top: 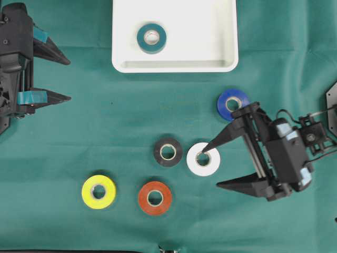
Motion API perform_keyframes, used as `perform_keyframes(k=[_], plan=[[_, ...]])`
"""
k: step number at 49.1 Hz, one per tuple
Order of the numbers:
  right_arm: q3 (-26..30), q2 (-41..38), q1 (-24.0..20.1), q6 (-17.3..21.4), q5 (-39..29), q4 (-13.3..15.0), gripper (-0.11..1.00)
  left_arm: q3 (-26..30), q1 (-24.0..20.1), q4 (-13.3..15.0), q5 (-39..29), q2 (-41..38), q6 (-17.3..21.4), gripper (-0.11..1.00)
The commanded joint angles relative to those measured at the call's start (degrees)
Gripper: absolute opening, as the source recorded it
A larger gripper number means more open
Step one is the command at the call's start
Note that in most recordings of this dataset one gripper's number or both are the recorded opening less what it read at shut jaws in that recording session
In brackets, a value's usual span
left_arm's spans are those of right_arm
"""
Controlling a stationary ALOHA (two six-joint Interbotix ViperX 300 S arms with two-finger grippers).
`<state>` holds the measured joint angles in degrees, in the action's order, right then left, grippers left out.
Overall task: Pick up the tape from a random location and place it into the white case.
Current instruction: 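Move the right gripper over the white tape roll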
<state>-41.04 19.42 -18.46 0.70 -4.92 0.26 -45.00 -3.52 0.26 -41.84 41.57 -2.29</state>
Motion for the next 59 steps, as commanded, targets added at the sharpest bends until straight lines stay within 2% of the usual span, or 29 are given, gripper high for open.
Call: perform_keyframes(k=[1, 6, 14, 28, 48, 59], plan=[[2.11, -0.09, -0.18, 0.18, -0.09, -0.18, 0.92, 0.62, -0.18, -0.09, 0.26, 0.18, 0.0, 1.0], [2.11, -0.09, -0.18, 0.79, -0.35, -0.26, 0.92, 0.62, -0.18, -0.09, 0.26, 0.18, 0.0, 1.0], [2.64, -0.09, 0.0, 4.04, -3.78, -0.18, 0.92, 0.7, -0.18, -0.09, 0.26, 0.0, 0.0, 1.0], [8.0, -1.23, 0.35, 8.09, -19.78, 0.0, 0.92, 0.79, -0.18, -0.09, 0.44, -0.35, 0.0, 1.0], [19.07, -6.5, 0.44, 13.27, -44.47, 0.18, 0.92, 0.79, -0.18, -0.09, 0.35, -0.35, 0.0, 1.0], [22.59, -8.61, 0.44, 13.54, -50.89, 0.18, 0.92, 0.79, -0.18, -0.09, 0.44, -0.35, 0.0, 1.0]])
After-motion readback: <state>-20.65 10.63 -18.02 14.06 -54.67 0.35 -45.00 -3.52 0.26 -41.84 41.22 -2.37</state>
